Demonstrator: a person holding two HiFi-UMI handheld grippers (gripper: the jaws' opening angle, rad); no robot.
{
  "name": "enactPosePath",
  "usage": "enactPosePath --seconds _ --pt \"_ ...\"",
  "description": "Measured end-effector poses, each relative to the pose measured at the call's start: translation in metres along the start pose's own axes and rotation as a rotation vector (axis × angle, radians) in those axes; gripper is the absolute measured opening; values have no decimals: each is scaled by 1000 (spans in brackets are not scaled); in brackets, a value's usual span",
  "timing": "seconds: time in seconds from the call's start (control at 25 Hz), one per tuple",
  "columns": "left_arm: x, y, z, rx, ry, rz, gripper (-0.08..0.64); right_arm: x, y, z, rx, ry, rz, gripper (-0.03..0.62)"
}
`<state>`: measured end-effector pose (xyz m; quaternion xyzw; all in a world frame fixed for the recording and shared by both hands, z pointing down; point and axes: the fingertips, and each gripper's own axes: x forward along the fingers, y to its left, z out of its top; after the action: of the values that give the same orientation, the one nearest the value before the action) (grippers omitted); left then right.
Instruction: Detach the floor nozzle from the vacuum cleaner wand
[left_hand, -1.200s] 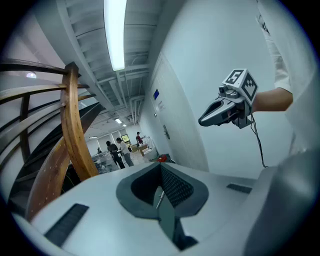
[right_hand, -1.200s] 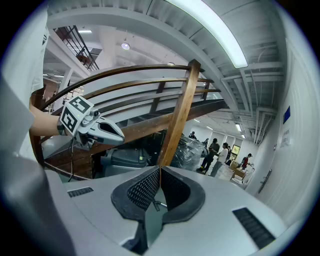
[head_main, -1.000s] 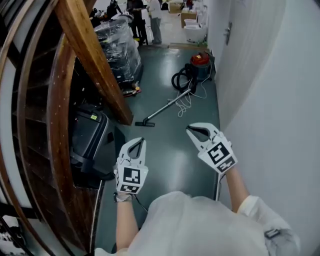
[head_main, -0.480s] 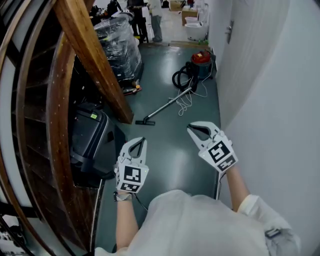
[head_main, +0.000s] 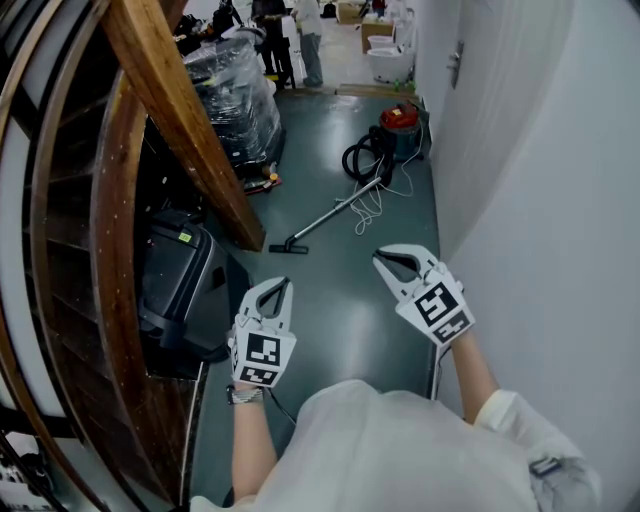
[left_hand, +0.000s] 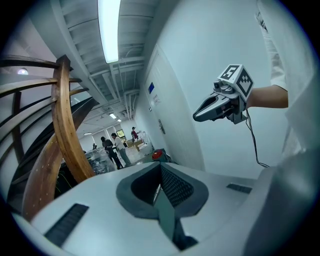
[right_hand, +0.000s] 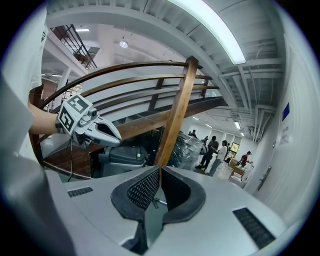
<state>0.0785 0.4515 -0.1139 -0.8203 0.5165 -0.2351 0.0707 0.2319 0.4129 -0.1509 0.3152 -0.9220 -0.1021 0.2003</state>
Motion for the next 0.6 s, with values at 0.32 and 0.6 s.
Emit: enactPosePath --seconds 0.32,0.6 --pt "5 -14 2 -9 24 11 -5 -10 -7 -1 14 -45 13 34" --pt "11 -34 8 -15 32 10 -5 -22 -10 -12 -16 -30 57 34"
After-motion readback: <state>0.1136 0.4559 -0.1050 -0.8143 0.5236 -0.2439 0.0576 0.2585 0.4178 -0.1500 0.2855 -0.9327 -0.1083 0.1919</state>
